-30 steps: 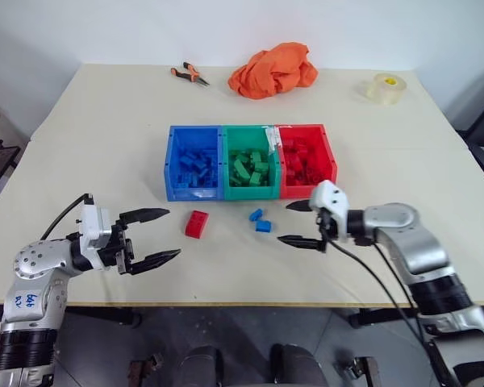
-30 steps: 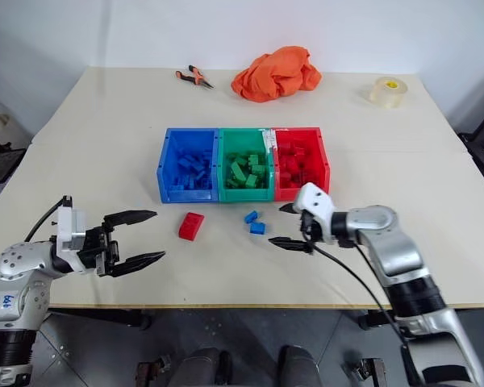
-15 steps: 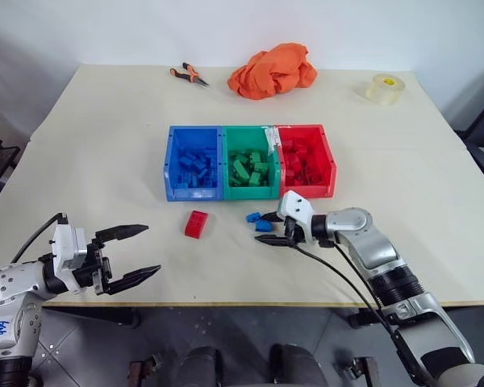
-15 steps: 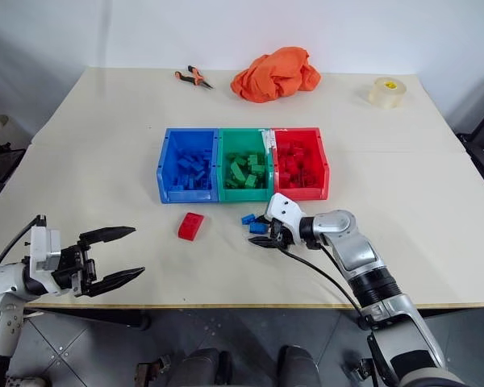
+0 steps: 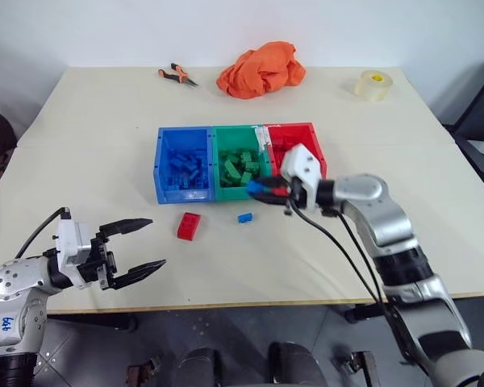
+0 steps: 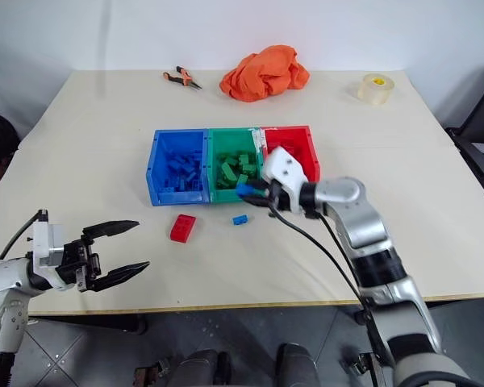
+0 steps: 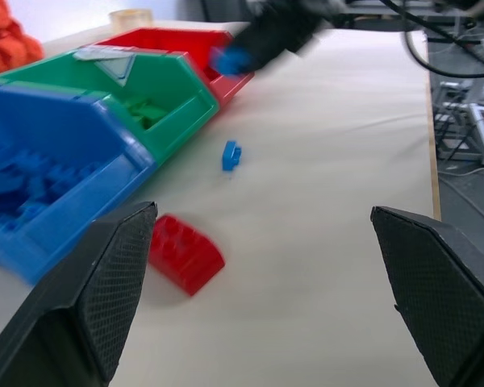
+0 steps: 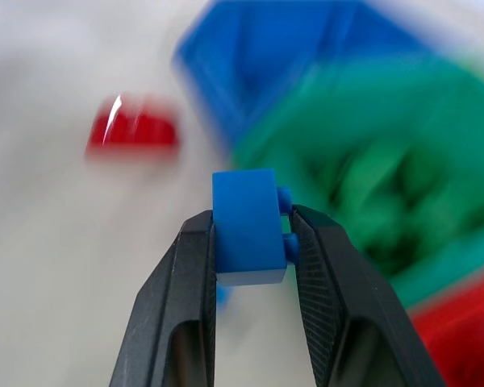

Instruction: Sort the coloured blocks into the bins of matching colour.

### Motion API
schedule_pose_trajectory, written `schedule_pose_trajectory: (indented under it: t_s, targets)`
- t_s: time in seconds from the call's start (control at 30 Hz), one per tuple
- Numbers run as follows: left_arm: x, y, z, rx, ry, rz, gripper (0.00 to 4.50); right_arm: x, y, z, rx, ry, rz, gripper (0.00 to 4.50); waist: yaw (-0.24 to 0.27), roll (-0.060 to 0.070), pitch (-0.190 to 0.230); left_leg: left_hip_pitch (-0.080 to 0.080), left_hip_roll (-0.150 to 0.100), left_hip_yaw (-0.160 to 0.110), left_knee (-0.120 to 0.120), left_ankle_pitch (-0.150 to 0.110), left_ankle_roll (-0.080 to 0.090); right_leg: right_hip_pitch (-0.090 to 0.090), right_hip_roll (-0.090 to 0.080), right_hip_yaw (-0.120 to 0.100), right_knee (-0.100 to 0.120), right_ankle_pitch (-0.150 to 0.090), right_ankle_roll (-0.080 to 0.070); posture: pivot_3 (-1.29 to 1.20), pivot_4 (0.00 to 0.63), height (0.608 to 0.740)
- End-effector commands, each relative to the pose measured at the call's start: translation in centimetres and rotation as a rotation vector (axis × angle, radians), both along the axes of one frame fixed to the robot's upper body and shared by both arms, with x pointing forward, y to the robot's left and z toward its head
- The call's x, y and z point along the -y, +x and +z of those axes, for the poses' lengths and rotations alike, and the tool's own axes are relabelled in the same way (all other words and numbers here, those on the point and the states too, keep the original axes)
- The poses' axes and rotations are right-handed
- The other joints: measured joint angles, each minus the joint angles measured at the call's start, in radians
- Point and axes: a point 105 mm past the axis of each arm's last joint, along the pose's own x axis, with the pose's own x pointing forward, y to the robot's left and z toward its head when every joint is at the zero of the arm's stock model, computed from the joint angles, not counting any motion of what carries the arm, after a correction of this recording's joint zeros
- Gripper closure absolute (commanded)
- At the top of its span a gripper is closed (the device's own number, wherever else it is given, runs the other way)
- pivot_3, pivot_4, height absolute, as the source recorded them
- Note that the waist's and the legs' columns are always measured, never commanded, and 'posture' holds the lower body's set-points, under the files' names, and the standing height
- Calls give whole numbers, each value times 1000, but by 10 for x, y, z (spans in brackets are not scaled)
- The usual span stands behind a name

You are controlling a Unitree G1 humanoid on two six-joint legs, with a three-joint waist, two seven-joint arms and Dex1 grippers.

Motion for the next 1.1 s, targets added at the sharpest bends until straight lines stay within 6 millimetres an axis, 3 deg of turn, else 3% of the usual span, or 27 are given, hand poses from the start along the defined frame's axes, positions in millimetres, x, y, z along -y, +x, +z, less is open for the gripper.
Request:
schedule_pose_trajectory:
  t_s: [0.03,0.17,0.37,0.57,0.73,0.93,1.1]
  targets:
    - [6,-2,8,40,-10,-16,0,-24,14,16,43,55,18,3563,-2,0,0,1,0,0,0,0,0,-1,0,0,3,0,0,0,150,740]
    - [9,-4,9,46,-11,-18,0,-61,33,23,56,74,21,3563,-6,0,0,0,-1,0,0,0,0,-1,0,0,4,0,0,0,150,740]
    - [13,-10,7,47,-15,-11,0,-110,37,28,61,125,48,3563,-17,0,0,0,-1,-3,0,0,0,-2,0,1,7,0,0,0,150,740]
    - [15,-12,6,50,-22,2,0,-120,42,22,82,100,15,1551,-20,0,0,0,-1,-6,0,0,-1,-2,1,7,8,0,0,0,150,740]
    - [14,-14,4,46,-25,8,0,-108,45,28,117,105,23,25,-25,0,0,0,-1,-5,0,0,-1,-2,1,11,8,0,-1,0,150,740]
    - [18,-12,4,48,-38,16,0,-69,27,27,133,118,178,25,-19,-1,-1,0,-1,-7,0,0,-1,-1,1,13,8,0,-1,0,150,740]
    - [21,-9,2,51,-50,33,0,1,-9,-4,80,20,301,25,-6,-1,-1,-1,-2,-9,0,0,-1,1,-1,13,6,0,0,0,150,740]
